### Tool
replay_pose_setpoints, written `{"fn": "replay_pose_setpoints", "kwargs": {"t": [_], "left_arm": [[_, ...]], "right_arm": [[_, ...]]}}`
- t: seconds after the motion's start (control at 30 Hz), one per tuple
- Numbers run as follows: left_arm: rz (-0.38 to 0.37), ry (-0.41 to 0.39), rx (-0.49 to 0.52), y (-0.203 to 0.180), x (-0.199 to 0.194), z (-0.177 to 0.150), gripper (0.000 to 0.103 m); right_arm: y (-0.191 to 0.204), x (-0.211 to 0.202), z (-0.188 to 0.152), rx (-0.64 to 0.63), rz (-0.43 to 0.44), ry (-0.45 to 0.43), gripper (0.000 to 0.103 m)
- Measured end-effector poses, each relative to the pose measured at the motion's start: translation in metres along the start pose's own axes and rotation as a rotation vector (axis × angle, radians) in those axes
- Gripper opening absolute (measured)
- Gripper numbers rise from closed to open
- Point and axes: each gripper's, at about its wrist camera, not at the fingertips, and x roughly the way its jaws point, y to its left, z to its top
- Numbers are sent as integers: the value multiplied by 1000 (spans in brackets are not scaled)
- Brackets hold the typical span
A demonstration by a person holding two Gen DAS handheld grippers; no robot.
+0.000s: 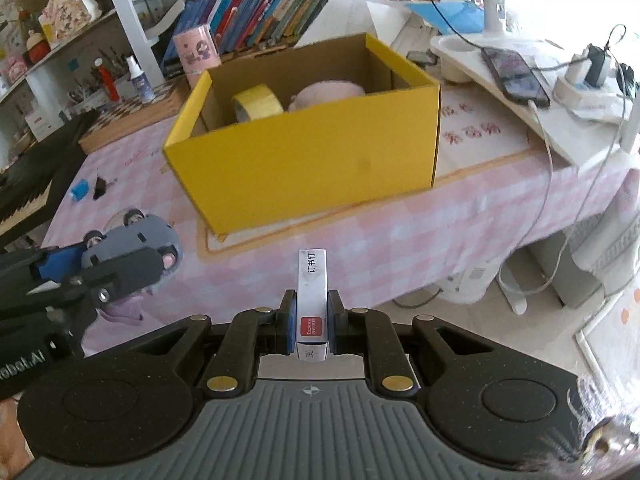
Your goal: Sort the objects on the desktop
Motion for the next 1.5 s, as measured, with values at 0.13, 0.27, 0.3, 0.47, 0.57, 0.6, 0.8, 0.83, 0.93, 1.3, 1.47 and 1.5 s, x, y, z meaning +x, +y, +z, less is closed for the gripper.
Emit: {"fn": "replay_pose_setpoints", "kwargs": {"t": [0.13, 0.27, 0.3, 0.47, 0.57, 0.6, 0.8, 0.83, 0.93, 1.3, 1.47, 1.5], "left_arm": [[16, -44, 25, -5, 8, 15, 42], [15, -120, 28, -8, 14, 37, 42], [19, -130, 29, -8, 18, 44, 42], [53, -176, 8, -8, 38, 71, 42], [79, -199, -3, -10, 50, 82, 42], [90, -207, -6, -11, 54, 85, 42], [149, -157, -25, -5, 92, 93, 42], [160, -137, -38, -2, 100, 93, 42], [191, -99, -51, 2, 115, 91, 42], [248, 49, -100, 10, 154, 86, 43], [266, 91, -100, 8, 164, 81, 42], [273, 89, -99, 8, 164, 81, 42]], "right_arm": [[-6, 3, 17, -31, 13, -44, 13], [-14, 2, 41, -69, 5, -101, 13], [-16, 1, 49, -74, -1, -123, 13], [-30, 1, 88, -99, -2, -213, 13], [-36, 7, 110, -124, 6, -236, 13], [-37, 10, 115, -133, 9, -239, 13], [-44, 40, 140, -216, 46, -214, 13], [-44, 46, 143, -236, 52, -206, 13], [-44, 65, 149, -301, 67, -175, 13], [-45, 130, 163, -486, 154, 62, 13], [-40, 150, 168, -510, 203, 141, 13], [-39, 154, 168, -511, 210, 153, 13]]}}
